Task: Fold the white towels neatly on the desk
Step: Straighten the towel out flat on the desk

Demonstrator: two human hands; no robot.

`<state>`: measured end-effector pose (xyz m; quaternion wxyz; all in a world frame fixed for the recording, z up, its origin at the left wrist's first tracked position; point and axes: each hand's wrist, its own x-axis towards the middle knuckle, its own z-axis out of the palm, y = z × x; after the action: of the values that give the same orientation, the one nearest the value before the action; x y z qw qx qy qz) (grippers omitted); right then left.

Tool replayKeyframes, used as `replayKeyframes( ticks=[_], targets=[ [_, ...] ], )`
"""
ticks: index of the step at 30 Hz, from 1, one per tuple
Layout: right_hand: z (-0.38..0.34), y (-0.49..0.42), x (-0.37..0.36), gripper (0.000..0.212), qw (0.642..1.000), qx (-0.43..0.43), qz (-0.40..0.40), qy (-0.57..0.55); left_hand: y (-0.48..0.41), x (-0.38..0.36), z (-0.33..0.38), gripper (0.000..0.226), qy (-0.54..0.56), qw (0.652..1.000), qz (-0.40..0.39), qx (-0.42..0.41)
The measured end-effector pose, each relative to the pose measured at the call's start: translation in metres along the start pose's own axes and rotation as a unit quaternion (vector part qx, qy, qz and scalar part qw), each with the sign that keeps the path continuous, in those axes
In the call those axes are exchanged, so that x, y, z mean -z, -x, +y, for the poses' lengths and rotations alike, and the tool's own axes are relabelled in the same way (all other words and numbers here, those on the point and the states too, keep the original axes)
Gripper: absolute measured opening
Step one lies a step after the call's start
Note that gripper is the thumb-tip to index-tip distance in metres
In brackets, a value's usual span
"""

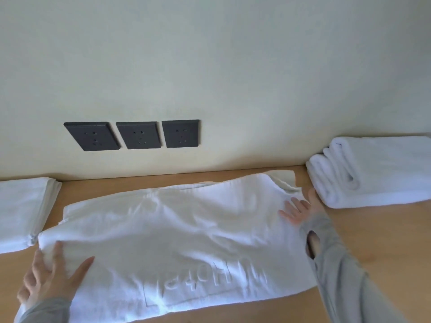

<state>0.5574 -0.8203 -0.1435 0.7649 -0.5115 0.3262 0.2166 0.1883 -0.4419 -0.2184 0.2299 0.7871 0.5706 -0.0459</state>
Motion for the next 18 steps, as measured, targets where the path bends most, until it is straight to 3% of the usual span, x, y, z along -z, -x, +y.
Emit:
replayKeyframes(
  ticks=[2,4,7,11,13,18],
  targets=[
    [0.011,-0.017,0.018,0.057,0.999,-0.005,0.004,0.043,-0.013,-0.007,-0.011,0.149,0.036,0.999,-0.019,0.009],
    [0.017,-0.017,0.03,0.051,0.982,0.075,0.016,0.174,-0.02,-0.01,-0.021,0.141,0.063,0.998,-0.016,0.026],
    [0.029,-0.002,0.074,0.048,0.908,0.195,0.072,0.363,-0.027,-0.012,-0.046,0.124,0.14,0.987,-0.009,0.08],
    [0.023,0.004,0.136,0.061,0.783,0.163,0.16,0.578,-0.038,-0.026,-0.104,0.127,0.192,0.967,-0.008,0.17],
    [0.021,0.004,0.153,0.063,0.77,0.133,0.178,0.598,-0.031,-0.027,-0.116,0.127,0.189,0.965,-0.004,0.181],
    [0.024,0.007,0.156,0.067,0.802,0.106,0.162,0.565,-0.007,-0.012,-0.1,0.111,0.168,0.966,-0.005,0.194]
  ],
)
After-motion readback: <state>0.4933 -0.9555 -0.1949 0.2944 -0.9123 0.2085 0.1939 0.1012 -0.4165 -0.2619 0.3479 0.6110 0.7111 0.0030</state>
